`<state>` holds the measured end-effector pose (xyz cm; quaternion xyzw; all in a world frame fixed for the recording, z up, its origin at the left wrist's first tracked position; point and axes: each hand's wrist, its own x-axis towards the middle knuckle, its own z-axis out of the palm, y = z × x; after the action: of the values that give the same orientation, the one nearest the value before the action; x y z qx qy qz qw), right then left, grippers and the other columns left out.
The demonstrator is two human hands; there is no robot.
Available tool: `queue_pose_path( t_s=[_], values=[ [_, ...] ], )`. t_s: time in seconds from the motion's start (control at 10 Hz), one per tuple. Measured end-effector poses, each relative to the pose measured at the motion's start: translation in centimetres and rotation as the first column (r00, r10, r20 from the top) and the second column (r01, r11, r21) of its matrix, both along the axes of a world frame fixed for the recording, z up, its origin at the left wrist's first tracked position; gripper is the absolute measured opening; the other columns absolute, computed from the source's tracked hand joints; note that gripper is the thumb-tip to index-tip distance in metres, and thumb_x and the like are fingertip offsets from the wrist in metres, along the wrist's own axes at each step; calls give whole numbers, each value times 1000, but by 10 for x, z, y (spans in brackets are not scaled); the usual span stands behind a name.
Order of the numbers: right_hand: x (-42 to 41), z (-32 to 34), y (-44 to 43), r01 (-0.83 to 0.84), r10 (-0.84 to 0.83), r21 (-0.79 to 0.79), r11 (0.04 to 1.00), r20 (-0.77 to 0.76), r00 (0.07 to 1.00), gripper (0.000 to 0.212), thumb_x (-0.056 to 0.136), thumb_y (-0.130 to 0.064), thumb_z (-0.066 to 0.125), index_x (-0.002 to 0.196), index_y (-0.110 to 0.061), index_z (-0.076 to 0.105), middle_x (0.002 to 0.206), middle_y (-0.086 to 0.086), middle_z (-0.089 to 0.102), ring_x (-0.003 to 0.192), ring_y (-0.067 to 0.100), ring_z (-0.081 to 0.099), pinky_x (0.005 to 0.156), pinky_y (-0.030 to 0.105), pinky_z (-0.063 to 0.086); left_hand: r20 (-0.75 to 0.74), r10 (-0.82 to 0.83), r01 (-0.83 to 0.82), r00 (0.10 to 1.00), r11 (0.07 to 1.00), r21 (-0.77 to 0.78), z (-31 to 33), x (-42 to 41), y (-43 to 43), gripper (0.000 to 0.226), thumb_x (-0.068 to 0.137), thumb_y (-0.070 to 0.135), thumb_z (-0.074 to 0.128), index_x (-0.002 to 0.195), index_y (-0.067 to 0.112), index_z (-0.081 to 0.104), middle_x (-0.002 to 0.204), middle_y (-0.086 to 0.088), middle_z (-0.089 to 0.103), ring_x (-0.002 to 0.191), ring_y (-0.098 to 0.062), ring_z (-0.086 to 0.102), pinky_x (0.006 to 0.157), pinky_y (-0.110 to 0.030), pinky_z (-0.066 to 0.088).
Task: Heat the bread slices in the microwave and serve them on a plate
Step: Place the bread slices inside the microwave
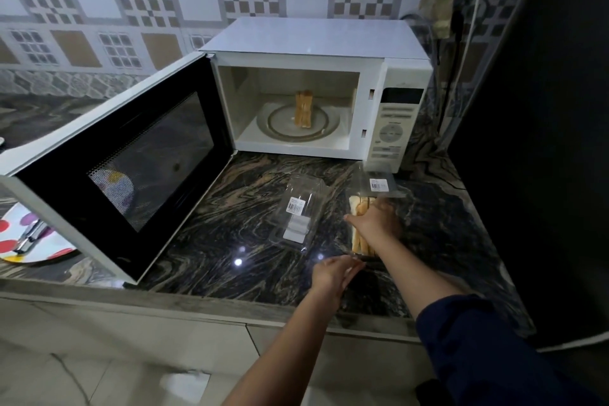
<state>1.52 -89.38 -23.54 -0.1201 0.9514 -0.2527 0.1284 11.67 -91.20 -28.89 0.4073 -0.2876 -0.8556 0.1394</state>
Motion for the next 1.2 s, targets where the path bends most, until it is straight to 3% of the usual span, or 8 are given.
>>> queue_pose_path(
  t_s=[0.2,0.4,0.6,0.7,0.9,1.0,1.1,1.2],
  values=[
    [-1,-4,1,128,-101,-106,986,230,968,47,77,-40,69,114,-12,65,121,6,63,111,21,60,66,16,41,2,-24,24,1000,999,-33,3,2,1,11,84,-18,51,94,-14,54,78,-23,59,58,-22,67,58,-22,58],
    [-9,14,7,133,-105,-101,986,243,964,40,79,-35,68,111,-11,63,116,7,63,106,23,61,74,21,43,88,-100,104,991,994,-43,2,-1,-3,31,92,-14,33,119,-27,41,120,-37,51,122,-43,48,101,-36,42],
    [-6,37,30,62,-61,-33,997,55,997,68,67,-31,77,125,-10,50,124,11,57,108,28,59,76,29,48,108,-131,138,985,989,-59,10,4,-6,6,83,-13,55,81,-12,60,88,-21,63,83,-27,63,69,-22,58],
    [3,37,53,74,-72,-67,995,40,997,67,65,-31,77,123,-10,51,123,12,56,108,28,57,73,29,45,146,-160,182,976,971,-153,14,5,-6,18,83,-8,57,71,5,57,74,-7,59,69,-14,58,54,-12,52],
    [27,32,104,134,-123,-141,981,80,989,49,62,-31,77,100,-14,52,107,8,58,89,24,57,69,30,47,221,-162,228,962,921,-315,4,2,4,19,82,-4,61,69,10,56,71,-4,59,70,-16,59,61,-18,50],
    [39,31,129,174,-162,-150,973,88,983,47,62,-31,77,96,-14,51,104,7,57,85,21,54,64,29,42,338,-106,239,935,893,-381,3,4,12,6,83,9,65,89,7,64,89,-8,66,92,-25,63,74,-26,49],
    [53,35,151,222,-211,-152,963,88,974,50,64,-31,76,103,-14,51,106,5,54,88,21,52,68,30,43,391,-86,321,917,741,-590,7,13,22,31,90,17,59,117,3,53,106,-5,59,107,-26,57,86,-27,41],
    [64,45,169,275,-266,-162,948,73,961,55,66,-32,76,111,-14,51,110,6,53,98,24,54,83,38,50,423,-161,450,891,421,-788,5,30,27,36,90,20,57,121,3,49,125,-11,51,116,-29,51,99,-37,42]
  ],
)
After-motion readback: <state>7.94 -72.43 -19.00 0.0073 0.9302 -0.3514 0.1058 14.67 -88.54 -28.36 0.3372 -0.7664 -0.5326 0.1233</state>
